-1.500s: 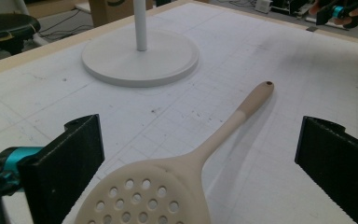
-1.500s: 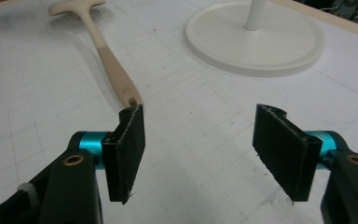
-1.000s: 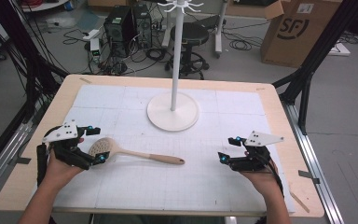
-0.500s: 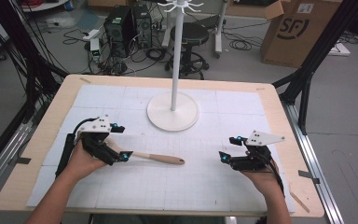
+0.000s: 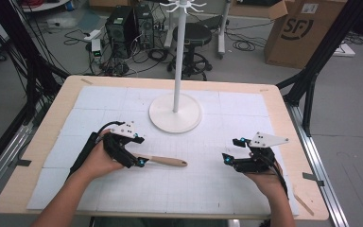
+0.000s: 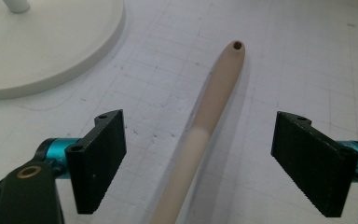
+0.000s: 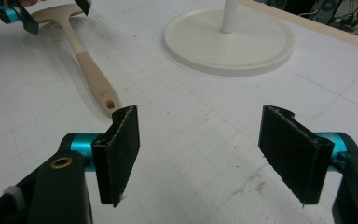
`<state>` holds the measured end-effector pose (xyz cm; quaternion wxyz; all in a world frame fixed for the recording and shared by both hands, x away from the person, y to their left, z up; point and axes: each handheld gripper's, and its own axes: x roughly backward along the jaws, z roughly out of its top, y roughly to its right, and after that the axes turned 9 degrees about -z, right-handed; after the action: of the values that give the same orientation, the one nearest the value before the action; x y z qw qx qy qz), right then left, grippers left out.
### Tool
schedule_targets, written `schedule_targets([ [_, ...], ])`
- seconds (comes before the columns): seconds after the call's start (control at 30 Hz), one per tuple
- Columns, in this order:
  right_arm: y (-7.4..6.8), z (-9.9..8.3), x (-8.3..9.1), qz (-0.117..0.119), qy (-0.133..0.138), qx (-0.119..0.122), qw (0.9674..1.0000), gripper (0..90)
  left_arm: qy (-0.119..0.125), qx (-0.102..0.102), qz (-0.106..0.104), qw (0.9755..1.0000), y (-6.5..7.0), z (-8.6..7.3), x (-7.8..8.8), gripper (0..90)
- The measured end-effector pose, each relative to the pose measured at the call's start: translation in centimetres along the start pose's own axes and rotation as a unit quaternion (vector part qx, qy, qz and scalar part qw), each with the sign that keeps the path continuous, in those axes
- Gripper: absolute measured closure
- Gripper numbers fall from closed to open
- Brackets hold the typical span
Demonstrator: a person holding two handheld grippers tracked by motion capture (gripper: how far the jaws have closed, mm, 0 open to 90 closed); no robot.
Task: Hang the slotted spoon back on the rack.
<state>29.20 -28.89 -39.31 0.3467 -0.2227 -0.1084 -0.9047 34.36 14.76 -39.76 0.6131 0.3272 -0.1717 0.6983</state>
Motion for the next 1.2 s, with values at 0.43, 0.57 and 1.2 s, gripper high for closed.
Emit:
schedule_targets([
  [0.43,-0.1,0.0,-0.1,0.001,-0.003,-0.002,1.0000,28.5,-0.078,-0.014,-0.018,0.9967,-0.2,1.4,-3.0,29.8],
  [0.57,0.0,0.0,0.0,0.001,0.001,-0.001,1.0000,28.5,-0.095,-0.015,-0.020,0.9952,-0.2,1.4,-3.9,33.6],
  [1.2,0.0,-0.1,-0.2,0.001,-0.003,-0.002,1.0000,28.5,-0.161,-0.010,-0.007,0.9869,-0.5,2.2,-5.0,55.7],
])
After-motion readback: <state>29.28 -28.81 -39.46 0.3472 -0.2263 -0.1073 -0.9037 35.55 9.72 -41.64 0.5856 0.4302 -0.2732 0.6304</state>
